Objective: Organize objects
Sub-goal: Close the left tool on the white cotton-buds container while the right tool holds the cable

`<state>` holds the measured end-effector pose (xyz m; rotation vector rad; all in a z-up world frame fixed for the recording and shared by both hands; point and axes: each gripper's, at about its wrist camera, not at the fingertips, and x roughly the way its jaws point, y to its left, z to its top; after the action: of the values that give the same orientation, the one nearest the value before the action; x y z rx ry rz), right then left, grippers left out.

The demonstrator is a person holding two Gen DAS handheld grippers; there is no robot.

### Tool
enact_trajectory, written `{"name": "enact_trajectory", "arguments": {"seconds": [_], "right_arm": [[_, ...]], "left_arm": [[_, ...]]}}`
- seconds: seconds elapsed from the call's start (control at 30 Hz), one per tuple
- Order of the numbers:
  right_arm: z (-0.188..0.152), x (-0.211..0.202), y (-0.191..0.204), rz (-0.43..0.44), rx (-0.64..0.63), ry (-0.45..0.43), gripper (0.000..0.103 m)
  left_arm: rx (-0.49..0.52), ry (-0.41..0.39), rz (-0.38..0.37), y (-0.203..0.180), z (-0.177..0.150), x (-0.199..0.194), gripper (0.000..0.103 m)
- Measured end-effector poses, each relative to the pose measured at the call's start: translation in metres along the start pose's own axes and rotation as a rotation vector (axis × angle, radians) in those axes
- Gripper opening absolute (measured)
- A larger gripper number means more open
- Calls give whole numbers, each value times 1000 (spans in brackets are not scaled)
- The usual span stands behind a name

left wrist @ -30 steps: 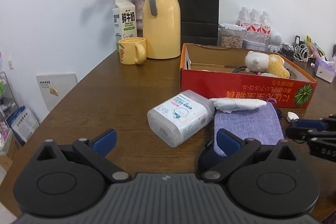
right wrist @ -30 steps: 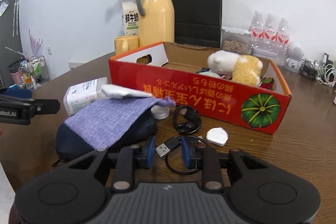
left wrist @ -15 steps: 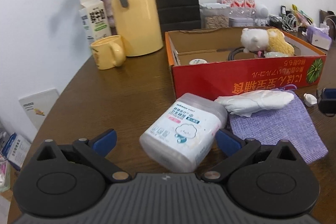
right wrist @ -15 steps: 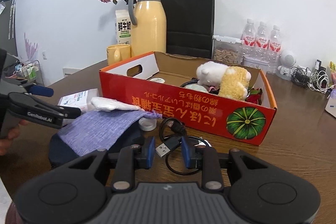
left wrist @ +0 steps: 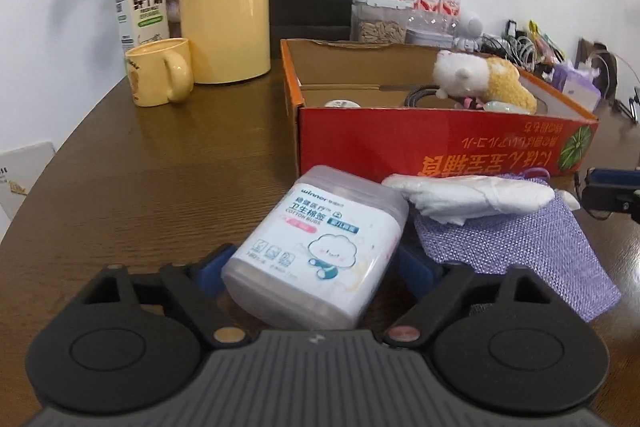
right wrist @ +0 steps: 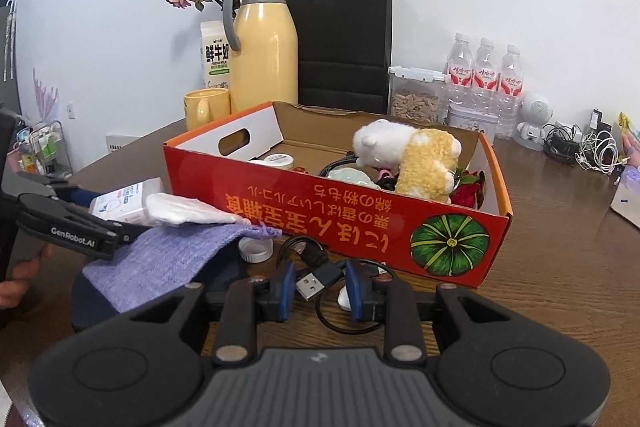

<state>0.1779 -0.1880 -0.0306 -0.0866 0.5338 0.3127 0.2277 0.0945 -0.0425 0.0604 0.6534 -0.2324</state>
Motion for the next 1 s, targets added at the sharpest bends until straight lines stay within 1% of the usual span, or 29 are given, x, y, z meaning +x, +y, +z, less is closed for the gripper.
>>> {"name": "enact_trajectory", "arguments": {"seconds": [0.1,0.13,0.17,0.27,0.47,0.53,0.6,0.7,0.73,0.77,0.87,0.97,1.0], "right_arm": [[0,2,-1,2,3,4,26],[-1,3,-1,3,4,6,26],[-1,3,-2,4,5,7,26],[-1,4,-3,4,7,10,26],[-2,5,-5,8,10,9,26],[-2,5,-5,8,12,9,26],[-3,4,-6,6,13,9,26],[-4,5,-7,7,15,12,26],[-4,5,-7,8,16,12,26],[-4,5,-7,9,16,12,26],[-4,5,-4,15,13,11,26],[-3,4,-3,15,11,8,26],[-2,3,-3,14,10,6,26]], "left_arm": [[-2,-16,6,-2,-3,-5,85],[-4,-25,6,-2,-4,-8,81],[-4,-33,6,-3,-5,-11,79],[-11,-53,6,-6,-7,-20,75],[-17,-77,13,-11,-15,-35,70],[-22,-77,35,-11,-19,-41,69],[-30,-67,69,-11,-23,-46,69],[-43,-28,110,-10,-27,-50,69],[-46,-19,116,-9,-27,-50,71],[-48,-21,118,-8,-27,-50,77],[-48,-34,128,-7,-21,-48,85],[-63,-31,122,-7,-15,-39,84],[-72,-22,126,-6,-14,-34,81]]}}
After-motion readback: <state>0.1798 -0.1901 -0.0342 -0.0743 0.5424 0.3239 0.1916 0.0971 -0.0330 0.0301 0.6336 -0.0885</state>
